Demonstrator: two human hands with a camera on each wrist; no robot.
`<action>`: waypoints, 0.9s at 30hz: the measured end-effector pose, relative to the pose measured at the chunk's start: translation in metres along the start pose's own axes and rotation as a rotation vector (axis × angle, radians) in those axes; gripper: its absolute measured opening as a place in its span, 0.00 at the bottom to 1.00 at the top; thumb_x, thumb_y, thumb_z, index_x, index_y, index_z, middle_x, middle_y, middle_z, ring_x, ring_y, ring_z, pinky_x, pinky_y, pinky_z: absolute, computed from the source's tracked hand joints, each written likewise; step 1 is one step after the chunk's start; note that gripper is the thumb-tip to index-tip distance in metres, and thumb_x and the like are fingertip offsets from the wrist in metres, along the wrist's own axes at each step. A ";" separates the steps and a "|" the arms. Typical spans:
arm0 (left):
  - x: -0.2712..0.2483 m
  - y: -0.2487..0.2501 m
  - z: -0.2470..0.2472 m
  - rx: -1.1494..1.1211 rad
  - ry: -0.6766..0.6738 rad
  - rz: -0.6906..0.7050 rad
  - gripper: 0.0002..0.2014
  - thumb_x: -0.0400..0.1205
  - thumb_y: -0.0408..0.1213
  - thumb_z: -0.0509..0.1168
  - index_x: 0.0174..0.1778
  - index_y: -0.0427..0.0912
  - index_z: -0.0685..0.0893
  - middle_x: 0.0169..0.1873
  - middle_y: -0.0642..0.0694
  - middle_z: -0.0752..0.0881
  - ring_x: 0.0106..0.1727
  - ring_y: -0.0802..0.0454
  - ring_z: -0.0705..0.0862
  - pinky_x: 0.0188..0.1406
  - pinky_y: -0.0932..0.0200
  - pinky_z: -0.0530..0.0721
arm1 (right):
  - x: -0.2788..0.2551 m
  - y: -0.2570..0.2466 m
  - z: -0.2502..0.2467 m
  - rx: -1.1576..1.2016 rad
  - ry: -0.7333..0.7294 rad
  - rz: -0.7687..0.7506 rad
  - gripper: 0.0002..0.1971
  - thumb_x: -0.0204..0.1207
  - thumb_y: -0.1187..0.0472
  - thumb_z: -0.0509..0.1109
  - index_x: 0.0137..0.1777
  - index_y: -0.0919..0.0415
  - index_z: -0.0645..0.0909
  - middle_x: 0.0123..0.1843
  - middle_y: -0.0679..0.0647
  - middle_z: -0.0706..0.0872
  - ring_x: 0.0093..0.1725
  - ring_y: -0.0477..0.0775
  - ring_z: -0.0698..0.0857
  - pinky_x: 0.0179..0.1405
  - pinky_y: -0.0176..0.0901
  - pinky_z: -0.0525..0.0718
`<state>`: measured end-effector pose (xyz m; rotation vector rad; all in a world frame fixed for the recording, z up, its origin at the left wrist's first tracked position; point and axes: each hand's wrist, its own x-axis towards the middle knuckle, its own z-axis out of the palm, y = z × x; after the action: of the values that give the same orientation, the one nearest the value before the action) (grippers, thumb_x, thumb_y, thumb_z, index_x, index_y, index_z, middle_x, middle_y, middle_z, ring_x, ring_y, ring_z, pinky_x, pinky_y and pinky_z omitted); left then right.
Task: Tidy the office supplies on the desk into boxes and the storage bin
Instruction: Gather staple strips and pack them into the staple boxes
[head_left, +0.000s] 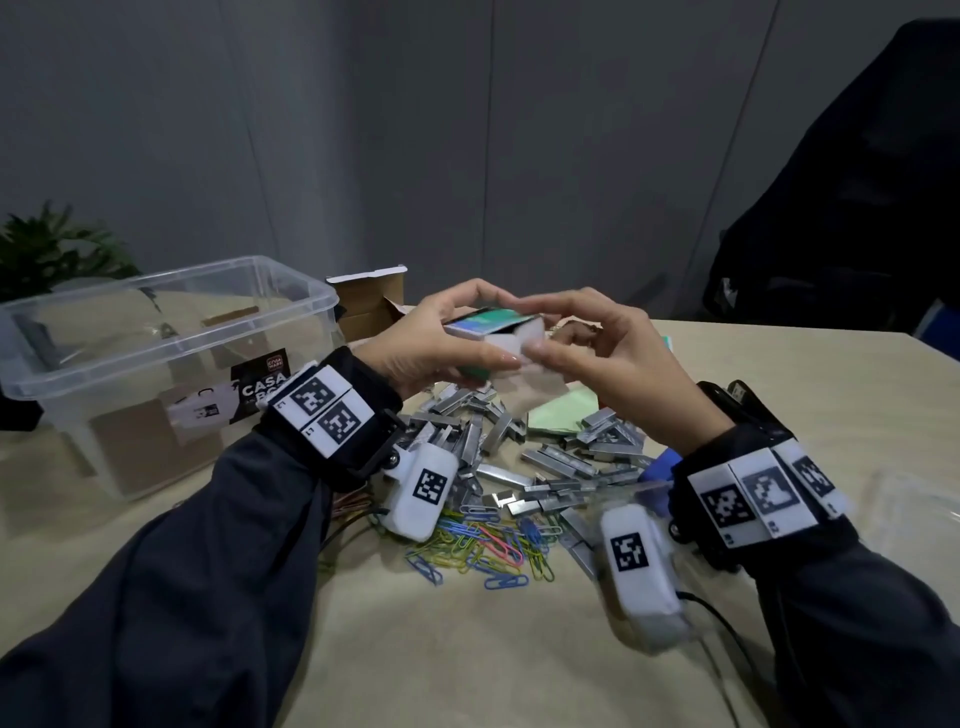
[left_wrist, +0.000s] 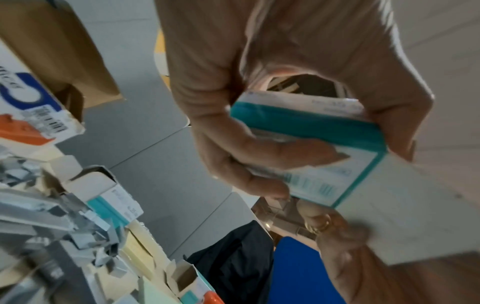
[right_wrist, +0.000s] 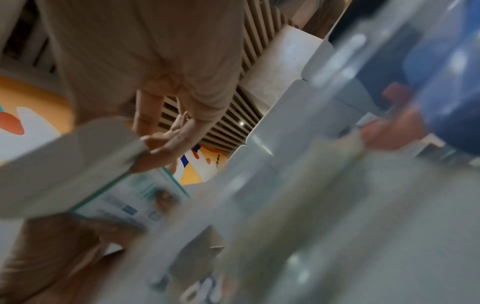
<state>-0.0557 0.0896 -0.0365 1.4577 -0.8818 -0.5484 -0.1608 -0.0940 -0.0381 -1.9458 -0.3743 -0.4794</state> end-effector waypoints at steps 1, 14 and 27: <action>-0.001 -0.001 -0.002 -0.027 0.008 0.010 0.28 0.62 0.33 0.79 0.58 0.45 0.80 0.50 0.41 0.84 0.36 0.55 0.86 0.29 0.62 0.84 | -0.001 0.000 -0.002 0.006 -0.057 0.009 0.31 0.62 0.46 0.84 0.68 0.44 0.83 0.59 0.53 0.78 0.46 0.47 0.84 0.50 0.44 0.87; -0.001 -0.001 -0.014 0.015 -0.079 0.080 0.40 0.57 0.51 0.85 0.64 0.45 0.79 0.57 0.44 0.81 0.45 0.54 0.85 0.33 0.63 0.85 | -0.002 -0.007 0.001 0.043 0.043 -0.031 0.24 0.66 0.59 0.81 0.63 0.53 0.83 0.48 0.55 0.81 0.30 0.48 0.84 0.32 0.41 0.86; 0.001 0.006 -0.003 0.043 0.030 0.190 0.41 0.54 0.61 0.82 0.61 0.50 0.79 0.53 0.55 0.86 0.53 0.52 0.85 0.41 0.59 0.87 | -0.004 -0.008 0.003 0.229 0.110 0.053 0.11 0.74 0.55 0.73 0.54 0.54 0.86 0.53 0.62 0.83 0.32 0.47 0.81 0.30 0.37 0.83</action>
<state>-0.0541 0.0909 -0.0303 1.3995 -1.0008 -0.3669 -0.1677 -0.0881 -0.0349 -1.6964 -0.2931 -0.4856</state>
